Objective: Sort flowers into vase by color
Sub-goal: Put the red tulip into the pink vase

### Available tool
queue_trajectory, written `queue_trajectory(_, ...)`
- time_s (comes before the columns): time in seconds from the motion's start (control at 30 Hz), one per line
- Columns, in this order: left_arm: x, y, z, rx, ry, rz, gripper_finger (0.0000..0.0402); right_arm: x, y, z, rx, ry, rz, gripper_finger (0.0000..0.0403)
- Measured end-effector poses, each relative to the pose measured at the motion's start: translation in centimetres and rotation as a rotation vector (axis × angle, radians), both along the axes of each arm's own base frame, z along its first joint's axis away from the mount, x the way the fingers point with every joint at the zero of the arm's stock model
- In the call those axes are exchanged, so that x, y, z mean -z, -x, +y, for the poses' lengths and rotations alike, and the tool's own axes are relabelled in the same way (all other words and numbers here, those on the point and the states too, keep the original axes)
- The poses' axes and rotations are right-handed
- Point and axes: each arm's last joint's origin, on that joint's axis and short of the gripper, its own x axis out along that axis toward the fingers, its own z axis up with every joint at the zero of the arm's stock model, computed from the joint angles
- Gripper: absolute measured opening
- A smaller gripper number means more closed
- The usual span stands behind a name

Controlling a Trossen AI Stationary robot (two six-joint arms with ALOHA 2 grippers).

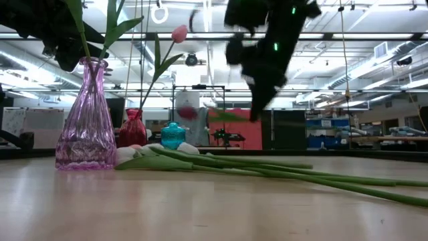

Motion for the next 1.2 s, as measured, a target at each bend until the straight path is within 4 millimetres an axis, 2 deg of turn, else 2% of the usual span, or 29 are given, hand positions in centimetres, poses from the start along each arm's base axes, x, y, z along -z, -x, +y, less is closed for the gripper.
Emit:
queue_trajectory(0.17,0.0,0.0,0.0,0.000,0.001,0.000,0.0203,-4.1,-1.2,1.5,-0.180,0.005,-0.362,0.0009)
queue_trajectory(0.3,0.0,0.0,0.0,0.007,0.006,0.000,0.0203,-5.4,-1.3,2.0,-0.293,-0.077,-0.608,0.0008)
queue_trajectory(0.47,0.0,0.0,-0.1,0.025,0.012,0.001,0.0203,-4.4,0.1,2.1,-0.257,-0.025,-0.758,0.0008)
queue_trajectory(0.57,0.0,0.0,-0.1,0.025,0.011,0.001,0.0203,-3.9,1.0,2.9,-0.248,0.017,-0.907,0.0008)
queue_trajectory(0.7,0.0,0.0,0.0,0.006,0.007,-0.001,0.0203,-3.8,2.0,4.3,-0.355,0.037,-1.137,0.0008)
queue_trajectory(0.8,-0.1,0.0,0.0,-0.007,0.004,-0.014,0.0203,-3.9,2.0,5.2,-0.455,0.020,-1.291,0.0008)
queue_trajectory(1.0,-0.4,-0.1,0.0,-0.012,0.000,-0.037,0.0203,-3.8,0.0,6.8,-0.609,0.051,-1.464,0.0008)
queue_trajectory(1.2,-0.4,-0.1,0.1,-0.026,-0.028,-0.039,0.0203,-3.5,-3.3,8.1,-0.680,0.143,-1.499,0.0008)
